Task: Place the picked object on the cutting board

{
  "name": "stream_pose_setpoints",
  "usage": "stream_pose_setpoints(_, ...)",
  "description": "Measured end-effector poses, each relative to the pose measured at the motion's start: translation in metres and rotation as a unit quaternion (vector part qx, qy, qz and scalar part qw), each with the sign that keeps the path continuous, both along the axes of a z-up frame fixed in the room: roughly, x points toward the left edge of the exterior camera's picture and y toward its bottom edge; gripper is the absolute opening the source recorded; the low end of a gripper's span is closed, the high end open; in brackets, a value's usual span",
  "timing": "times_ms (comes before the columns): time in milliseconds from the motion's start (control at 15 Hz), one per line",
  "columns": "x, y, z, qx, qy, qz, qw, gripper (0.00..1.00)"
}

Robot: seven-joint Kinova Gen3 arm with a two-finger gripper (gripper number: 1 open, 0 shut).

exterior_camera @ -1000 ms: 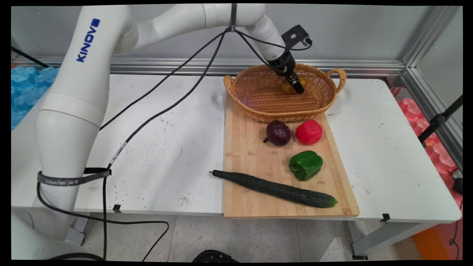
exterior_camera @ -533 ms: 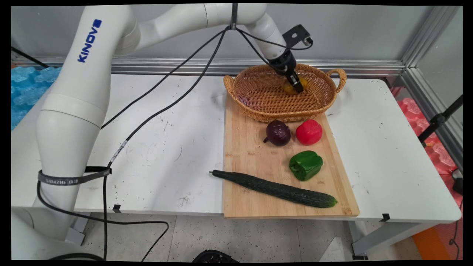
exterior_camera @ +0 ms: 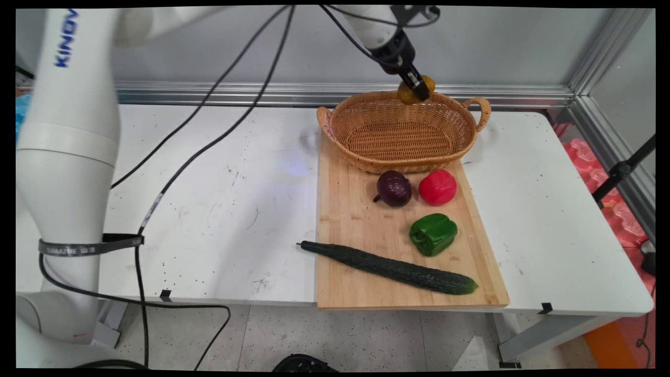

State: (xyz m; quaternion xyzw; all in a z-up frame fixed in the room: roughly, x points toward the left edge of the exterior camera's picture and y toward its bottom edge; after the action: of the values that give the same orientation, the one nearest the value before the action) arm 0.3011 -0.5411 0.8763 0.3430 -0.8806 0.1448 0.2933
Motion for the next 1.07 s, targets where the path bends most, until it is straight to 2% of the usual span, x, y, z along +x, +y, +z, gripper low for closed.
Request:
stream_pose_setpoints(600, 0.021, 0.109, 0.070, 0.011, 0.014, 0.061, 0.9980, 0.00)
stream_pose_setpoints(1067, 0.022, 0.197, 0.093, 0.038, 0.013, 0.091, 0.9950, 0.00)
